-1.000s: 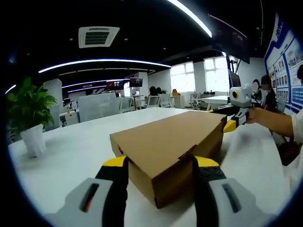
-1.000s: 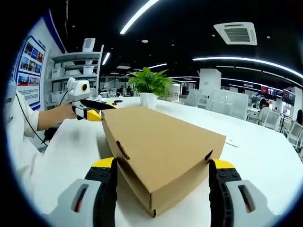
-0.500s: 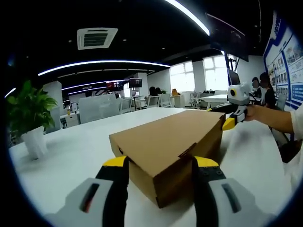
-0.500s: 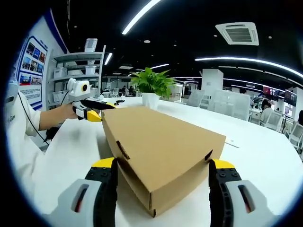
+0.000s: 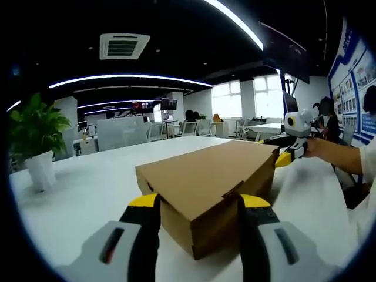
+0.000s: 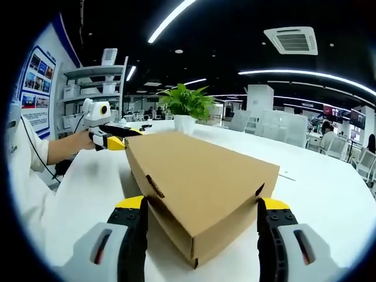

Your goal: Operate the shoe box by opening the lid, removing the specified soft item, and placing it in the target area until the item is outside and the box remains undamaged.

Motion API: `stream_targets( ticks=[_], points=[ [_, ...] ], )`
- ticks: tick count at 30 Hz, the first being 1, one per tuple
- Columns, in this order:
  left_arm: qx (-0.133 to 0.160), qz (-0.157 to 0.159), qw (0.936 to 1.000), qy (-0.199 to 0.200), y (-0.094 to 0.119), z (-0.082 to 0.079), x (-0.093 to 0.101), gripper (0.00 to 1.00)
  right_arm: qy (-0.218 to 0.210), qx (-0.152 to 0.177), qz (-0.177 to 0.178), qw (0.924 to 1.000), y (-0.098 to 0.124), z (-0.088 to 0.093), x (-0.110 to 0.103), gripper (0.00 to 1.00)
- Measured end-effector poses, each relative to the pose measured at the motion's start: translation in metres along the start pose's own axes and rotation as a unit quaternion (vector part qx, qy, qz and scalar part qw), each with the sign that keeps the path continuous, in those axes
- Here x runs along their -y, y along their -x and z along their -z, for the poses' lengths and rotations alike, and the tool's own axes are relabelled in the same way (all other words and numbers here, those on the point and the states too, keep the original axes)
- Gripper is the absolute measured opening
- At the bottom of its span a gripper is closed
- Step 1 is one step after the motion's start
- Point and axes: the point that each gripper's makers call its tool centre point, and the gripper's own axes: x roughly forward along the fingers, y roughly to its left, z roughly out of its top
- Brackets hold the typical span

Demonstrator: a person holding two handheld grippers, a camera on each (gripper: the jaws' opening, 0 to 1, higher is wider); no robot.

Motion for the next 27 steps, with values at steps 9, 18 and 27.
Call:
stream_targets(
  ticks=[9,18,27],
  points=[
    [0.01,0.003,0.9999,-0.005,0.008,0.003,0.008,0.53,-0.001,0.014,0.003,0.9999,0.008,0.004,-0.004,0.77],
    [0.022,-0.001,0.9997,-0.006,0.018,0.003,0.016,0.53,-0.002,0.013,0.003,0.9999,0.015,0.005,-0.014,0.76],
    [0.027,-0.002,0.9996,-0.005,0.025,0.004,0.023,0.53,-0.002,0.015,0.005,0.9999,0.019,0.007,-0.012,0.76]
  ],
)
